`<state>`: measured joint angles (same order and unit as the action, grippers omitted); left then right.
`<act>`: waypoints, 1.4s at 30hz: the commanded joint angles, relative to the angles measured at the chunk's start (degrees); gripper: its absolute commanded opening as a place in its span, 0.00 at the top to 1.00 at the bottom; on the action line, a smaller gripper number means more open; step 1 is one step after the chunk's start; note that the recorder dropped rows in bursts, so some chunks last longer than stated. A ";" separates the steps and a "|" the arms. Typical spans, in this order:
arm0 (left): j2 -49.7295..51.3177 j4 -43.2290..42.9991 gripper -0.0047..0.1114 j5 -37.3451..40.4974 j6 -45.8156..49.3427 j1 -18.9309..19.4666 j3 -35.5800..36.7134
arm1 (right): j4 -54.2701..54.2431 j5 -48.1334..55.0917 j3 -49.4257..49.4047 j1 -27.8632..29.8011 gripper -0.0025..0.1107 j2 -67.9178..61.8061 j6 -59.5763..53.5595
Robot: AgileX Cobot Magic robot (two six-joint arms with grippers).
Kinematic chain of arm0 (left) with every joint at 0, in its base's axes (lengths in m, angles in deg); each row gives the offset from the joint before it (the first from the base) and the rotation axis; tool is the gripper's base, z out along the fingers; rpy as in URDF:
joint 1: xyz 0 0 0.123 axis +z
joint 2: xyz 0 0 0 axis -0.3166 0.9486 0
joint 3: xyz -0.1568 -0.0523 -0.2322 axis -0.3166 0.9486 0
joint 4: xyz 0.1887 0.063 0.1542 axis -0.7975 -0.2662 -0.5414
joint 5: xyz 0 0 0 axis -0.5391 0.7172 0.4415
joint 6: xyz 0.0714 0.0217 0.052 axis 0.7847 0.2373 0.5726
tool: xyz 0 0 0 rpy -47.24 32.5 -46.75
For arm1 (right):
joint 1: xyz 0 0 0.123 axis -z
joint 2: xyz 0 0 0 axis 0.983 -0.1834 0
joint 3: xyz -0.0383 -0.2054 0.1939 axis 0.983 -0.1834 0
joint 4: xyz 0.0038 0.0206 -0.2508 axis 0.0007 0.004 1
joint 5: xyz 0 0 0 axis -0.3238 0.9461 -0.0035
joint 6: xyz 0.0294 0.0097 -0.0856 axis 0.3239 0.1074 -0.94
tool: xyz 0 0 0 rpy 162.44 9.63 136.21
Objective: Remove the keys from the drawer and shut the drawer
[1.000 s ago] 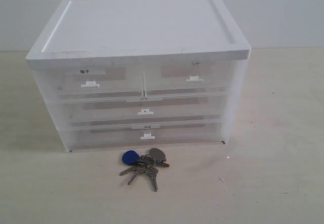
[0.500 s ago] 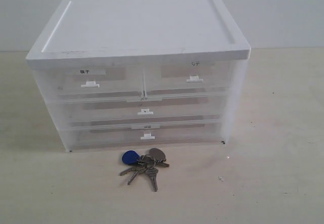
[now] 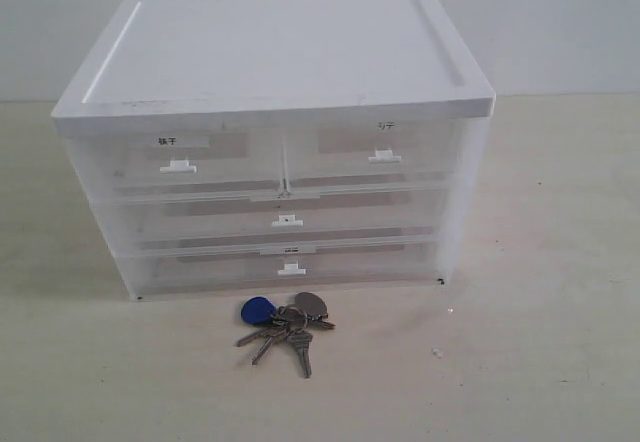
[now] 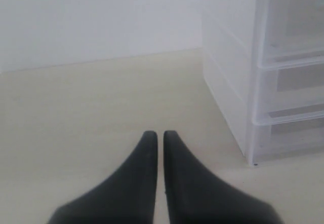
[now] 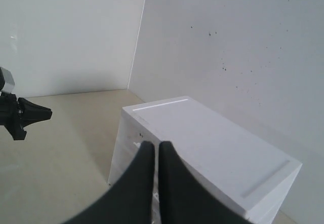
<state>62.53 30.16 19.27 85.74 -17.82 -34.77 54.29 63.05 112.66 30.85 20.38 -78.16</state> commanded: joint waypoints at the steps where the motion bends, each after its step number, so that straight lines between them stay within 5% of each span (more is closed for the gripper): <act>1: -0.19 0.52 0.92 0.00 -0.62 0.08 0.21 | -0.01 -0.47 0.16 -0.01 0.98 0.31 0.31; 7: -0.19 0.52 0.92 0.00 -0.62 0.09 0.21 | 0.18 -3.45 -0.11 3.72 0.98 1.58 -0.04; 15: -0.19 0.52 0.92 0.00 -0.62 0.09 0.21 | -3.95 -34.08 -14.26 26.59 0.98 10.34 2.66; 24: -0.19 0.52 0.92 0.00 -0.62 0.09 0.21 | -3.95 -37.63 -26.75 48.16 0.98 14.70 10.57; 40: -0.19 0.52 0.92 0.00 -0.62 0.09 0.21 | 4.31 -45.10 -52.51 49.60 0.98 14.70 16.54; 42: -0.19 0.52 0.92 0.00 -0.62 0.09 0.21 | 6.26 -38.68 -52.51 49.60 0.98 14.70 16.54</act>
<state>62.53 30.16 19.27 85.61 -17.82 -34.77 57.95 21.38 60.78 80.04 34.69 -61.22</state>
